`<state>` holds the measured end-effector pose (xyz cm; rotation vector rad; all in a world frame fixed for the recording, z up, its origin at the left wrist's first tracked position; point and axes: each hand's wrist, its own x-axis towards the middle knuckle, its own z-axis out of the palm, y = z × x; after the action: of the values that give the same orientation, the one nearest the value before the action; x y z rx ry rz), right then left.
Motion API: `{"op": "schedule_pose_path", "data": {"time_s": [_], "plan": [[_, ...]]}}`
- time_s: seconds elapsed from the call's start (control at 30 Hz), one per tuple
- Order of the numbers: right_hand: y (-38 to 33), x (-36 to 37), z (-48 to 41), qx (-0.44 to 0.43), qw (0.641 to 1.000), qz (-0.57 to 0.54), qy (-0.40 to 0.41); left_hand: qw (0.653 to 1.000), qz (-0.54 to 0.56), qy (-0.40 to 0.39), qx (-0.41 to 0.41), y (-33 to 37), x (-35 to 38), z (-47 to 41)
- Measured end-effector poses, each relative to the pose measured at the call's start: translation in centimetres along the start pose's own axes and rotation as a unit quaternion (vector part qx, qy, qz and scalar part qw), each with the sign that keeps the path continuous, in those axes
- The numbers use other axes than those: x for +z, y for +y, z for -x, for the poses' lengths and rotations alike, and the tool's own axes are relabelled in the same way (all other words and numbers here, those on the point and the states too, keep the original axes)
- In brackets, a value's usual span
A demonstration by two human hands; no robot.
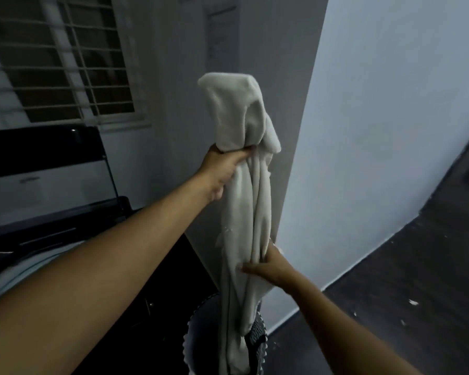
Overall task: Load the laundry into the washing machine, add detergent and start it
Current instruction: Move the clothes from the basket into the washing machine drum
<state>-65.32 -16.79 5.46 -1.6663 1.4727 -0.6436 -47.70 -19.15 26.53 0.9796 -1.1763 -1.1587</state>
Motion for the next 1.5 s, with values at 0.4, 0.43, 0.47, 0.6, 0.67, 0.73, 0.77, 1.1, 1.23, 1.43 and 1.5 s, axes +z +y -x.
{"op": "schedule_pose_path", "data": {"time_s": [0.4, 0.43, 0.47, 0.6, 0.67, 0.73, 0.77, 1.1, 1.23, 1.43, 1.5], "plan": [[-6.9, -1.9, -0.9, 0.088, 0.904, -0.41, 0.083, 0.991, 0.041, 0.101, -0.08, 1.4, -6.0, -0.3], [-7.4, -2.4, -1.0, 0.061, 0.906, -0.411, 0.081, 0.989, 0.014, 0.104, -0.101, 0.5, -7.0, 0.0], [-8.1, -3.0, -1.2, 0.036, 0.912, -0.402, 0.078, 0.987, -0.016, 0.107, -0.122, -0.5, -7.7, 0.4], [-11.5, -4.7, -1.9, -0.014, 0.93, -0.359, 0.08, 0.967, -0.119, 0.099, -0.201, -3.3, -8.8, 2.2], [-13.4, -5.6, -1.8, -0.036, 0.928, -0.36, 0.084, 0.957, -0.166, 0.08, -0.224, -3.9, -8.7, 2.8], [-14.8, -6.5, -1.9, -0.073, 0.929, -0.353, 0.083, 0.94, -0.223, 0.075, -0.248, -3.9, -8.4, 3.0], [-15.4, -6.9, -1.9, -0.091, 0.93, -0.347, 0.081, 0.933, -0.242, 0.079, -0.254, -3.7, -8.2, 3.1], [-17.9, -9.9, -1.5, -0.124, 0.923, -0.344, 0.116, 0.842, -0.501, 0.172, -0.103, -5.7, -8.7, 1.9], [-18.6, -10.6, -1.9, -0.118, 0.916, -0.356, 0.143, 0.928, -0.327, 0.177, 0.014, -5.9, -8.6, 1.7], [-21.3, -8.7, -1.7, -0.139, 0.929, -0.328, 0.101, 0.954, -0.267, -0.07, 0.117, -5.1, -4.3, 1.3], [-21.9, -8.9, -1.2, -0.166, 0.935, -0.3, 0.086, 0.98, -0.179, -0.002, 0.088, -5.5, -3.9, 0.8]]}}
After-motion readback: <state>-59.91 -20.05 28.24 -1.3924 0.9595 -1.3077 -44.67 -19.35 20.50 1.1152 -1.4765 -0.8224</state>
